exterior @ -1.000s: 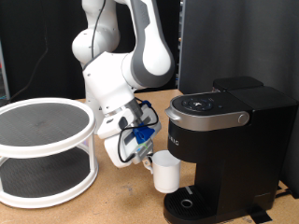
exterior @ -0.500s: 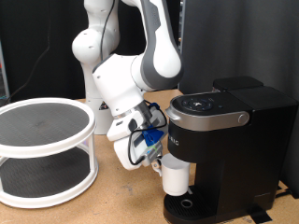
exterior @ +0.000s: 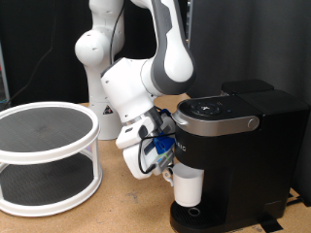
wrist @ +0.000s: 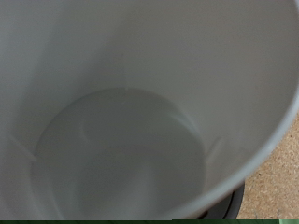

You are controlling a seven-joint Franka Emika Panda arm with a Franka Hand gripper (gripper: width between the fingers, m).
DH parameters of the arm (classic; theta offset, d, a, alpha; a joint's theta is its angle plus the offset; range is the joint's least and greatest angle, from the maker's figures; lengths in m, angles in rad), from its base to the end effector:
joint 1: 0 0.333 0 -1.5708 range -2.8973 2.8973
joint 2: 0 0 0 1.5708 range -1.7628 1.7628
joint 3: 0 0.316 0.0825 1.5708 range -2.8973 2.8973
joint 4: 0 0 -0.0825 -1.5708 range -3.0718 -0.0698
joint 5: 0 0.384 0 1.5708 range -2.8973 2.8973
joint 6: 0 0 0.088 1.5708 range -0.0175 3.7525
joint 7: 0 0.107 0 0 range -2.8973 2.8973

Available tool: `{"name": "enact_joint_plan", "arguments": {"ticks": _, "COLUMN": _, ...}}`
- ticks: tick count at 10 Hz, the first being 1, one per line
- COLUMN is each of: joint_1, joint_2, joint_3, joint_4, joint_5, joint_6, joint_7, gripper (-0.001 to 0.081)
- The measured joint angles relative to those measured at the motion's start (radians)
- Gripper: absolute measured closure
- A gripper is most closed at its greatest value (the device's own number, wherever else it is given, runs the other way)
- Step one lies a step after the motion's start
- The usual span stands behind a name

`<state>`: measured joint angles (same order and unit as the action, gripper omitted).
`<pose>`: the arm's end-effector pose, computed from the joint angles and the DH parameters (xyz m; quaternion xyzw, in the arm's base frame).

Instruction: Make a cup of coffee with the keurig machine

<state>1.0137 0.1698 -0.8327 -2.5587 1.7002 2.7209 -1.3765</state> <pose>0.4233 0.0284 0.2161 -0.9579 0.0011 -0.2054 0.2004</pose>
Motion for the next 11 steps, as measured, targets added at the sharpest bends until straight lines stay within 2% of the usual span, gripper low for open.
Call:
{"name": "enact_joint_plan", "arguments": {"ticks": 9, "joint_1": 0.0, "joint_2": 0.062, "joint_3": 0.005, "joint_4": 0.037, "joint_5": 0.026, "joint_6": -0.026, "joint_7": 0.0, "gripper": 0.0734}}
{"name": "enact_joint_plan", "arguments": {"ticks": 10, "joint_1": 0.0, "joint_2": 0.064, "joint_3": 0.005, "joint_4": 0.038, "joint_5": 0.029, "joint_6": -0.027, "joint_7": 0.0, "gripper": 0.0653}}
{"name": "enact_joint_plan", "arguments": {"ticks": 11, "joint_1": 0.0, "joint_2": 0.064, "joint_3": 0.005, "joint_4": 0.038, "joint_5": 0.031, "joint_6": -0.029, "joint_7": 0.0, "gripper": 0.0517}}
